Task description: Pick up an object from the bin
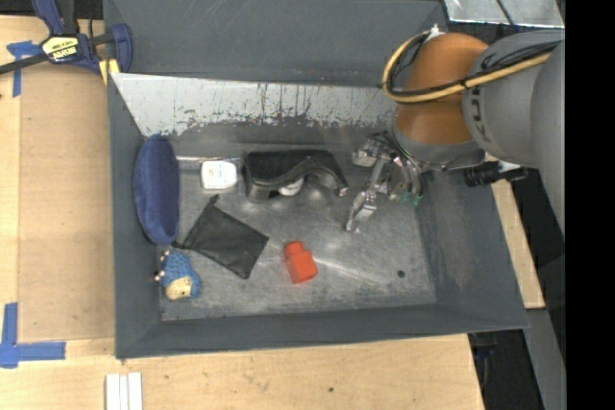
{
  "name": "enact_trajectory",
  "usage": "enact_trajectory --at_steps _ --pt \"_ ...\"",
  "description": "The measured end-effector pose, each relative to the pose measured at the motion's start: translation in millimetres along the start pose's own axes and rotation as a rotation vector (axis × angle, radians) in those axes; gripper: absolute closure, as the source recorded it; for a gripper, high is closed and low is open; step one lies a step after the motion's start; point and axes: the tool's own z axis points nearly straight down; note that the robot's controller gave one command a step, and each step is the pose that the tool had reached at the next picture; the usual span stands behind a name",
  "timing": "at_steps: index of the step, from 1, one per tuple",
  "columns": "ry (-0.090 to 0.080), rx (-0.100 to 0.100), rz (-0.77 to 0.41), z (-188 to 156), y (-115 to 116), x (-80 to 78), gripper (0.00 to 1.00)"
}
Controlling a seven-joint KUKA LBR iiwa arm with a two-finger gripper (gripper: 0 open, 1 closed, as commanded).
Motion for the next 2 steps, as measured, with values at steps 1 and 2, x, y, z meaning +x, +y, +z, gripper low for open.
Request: enact_trajectory --at_steps 1,2 --pt "-0.004 -0.006 0.098 -29 68 8.3 0.00" --pt "-0.006 -0.007 0.100 -29 146 31.4 0.00"
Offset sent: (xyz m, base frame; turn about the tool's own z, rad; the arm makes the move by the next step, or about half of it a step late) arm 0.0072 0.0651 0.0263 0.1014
